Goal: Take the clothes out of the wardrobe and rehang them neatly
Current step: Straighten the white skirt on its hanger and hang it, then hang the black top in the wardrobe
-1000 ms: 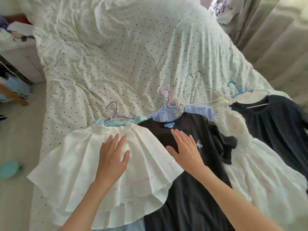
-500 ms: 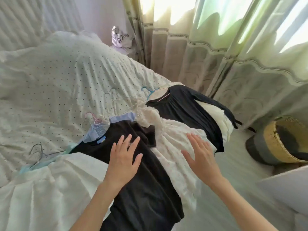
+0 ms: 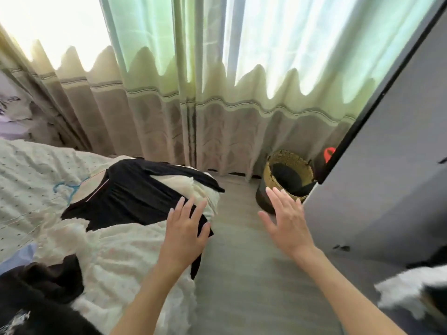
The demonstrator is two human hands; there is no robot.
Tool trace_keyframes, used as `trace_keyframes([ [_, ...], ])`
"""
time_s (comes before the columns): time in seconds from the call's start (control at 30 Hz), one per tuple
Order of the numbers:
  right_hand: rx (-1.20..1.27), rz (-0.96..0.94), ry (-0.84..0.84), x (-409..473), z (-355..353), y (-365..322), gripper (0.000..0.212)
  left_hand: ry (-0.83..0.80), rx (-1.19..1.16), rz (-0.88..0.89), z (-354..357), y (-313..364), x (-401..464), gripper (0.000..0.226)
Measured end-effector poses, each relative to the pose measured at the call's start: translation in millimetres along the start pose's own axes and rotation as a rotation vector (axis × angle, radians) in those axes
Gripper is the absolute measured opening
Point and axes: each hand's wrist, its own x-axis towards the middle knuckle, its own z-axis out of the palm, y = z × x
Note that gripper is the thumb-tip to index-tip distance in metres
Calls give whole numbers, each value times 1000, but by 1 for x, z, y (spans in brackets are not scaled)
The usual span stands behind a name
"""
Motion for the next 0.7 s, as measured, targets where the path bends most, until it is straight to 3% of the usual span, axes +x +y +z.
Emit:
trace_keyframes([
  [0.33, -98, 332, 96, 27, -61, 144, 59, -198, -10, 377, 83, 124, 152, 55],
  [0.7, -219, 843, 356, -11, -140, 256, 58, -341, -175, 939, 169, 304, 264, 52],
])
